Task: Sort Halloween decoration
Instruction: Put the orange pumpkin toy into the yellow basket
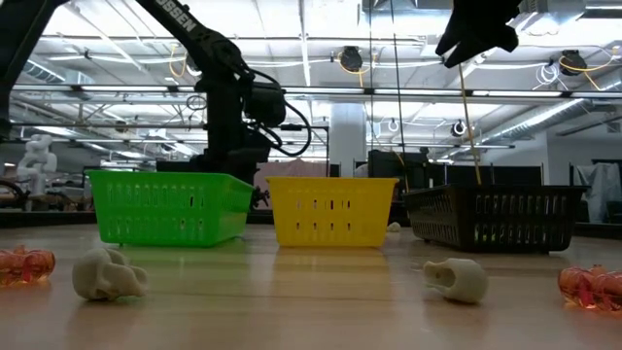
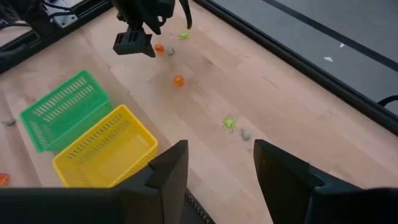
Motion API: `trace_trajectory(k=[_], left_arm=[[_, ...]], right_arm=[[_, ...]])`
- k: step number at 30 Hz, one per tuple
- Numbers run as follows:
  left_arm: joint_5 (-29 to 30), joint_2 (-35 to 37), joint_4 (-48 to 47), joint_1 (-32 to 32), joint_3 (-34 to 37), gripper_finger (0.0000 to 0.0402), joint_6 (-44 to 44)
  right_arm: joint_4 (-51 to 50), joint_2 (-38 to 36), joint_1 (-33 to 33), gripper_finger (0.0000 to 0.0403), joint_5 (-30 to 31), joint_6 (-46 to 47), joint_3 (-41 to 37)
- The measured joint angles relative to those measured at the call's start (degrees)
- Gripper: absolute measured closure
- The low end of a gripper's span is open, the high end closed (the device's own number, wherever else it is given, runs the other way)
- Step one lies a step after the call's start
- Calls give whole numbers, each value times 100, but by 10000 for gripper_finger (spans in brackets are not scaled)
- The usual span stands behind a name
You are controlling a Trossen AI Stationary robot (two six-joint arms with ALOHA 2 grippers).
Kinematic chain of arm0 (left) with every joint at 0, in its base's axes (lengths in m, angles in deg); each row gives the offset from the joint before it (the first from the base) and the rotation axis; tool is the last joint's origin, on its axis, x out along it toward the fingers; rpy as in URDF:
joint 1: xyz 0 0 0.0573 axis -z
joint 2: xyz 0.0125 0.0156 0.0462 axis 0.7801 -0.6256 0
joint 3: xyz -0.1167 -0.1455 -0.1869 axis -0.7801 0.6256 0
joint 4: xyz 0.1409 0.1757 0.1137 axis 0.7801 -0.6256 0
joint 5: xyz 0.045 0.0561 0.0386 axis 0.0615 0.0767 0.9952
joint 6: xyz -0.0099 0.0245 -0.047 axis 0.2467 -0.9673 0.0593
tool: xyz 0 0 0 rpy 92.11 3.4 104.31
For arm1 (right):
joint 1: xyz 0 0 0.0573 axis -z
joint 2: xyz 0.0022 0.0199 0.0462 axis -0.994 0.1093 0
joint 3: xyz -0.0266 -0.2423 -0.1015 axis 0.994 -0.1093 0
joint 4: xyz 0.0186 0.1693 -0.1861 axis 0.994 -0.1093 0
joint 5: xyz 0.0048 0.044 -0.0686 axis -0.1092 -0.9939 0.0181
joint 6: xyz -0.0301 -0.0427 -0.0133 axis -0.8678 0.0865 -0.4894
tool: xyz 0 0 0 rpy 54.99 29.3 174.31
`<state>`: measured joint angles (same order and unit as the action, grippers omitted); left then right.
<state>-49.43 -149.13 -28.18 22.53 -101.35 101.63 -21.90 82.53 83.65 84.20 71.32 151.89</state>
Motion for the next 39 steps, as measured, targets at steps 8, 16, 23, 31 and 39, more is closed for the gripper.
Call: trace_trajectory(k=[8,16,23,31,39], left_arm=[[-1,0,318,-5,79,93,-126],[80,0,428,-5,280,93,-96],[97,-62,599,-14,280,93,-140],[-136,-409,593,2,260,93,-72],[-21,-398,564,36,262,98,-88]], right_arm=[[15,0,0,234,-2,43,2],[18,0,0,234,4,26,0],[4,0,0,234,28,-59,0],[-6,0,0,234,37,-86,0],[-6,0,0,234,42,-77,1]])
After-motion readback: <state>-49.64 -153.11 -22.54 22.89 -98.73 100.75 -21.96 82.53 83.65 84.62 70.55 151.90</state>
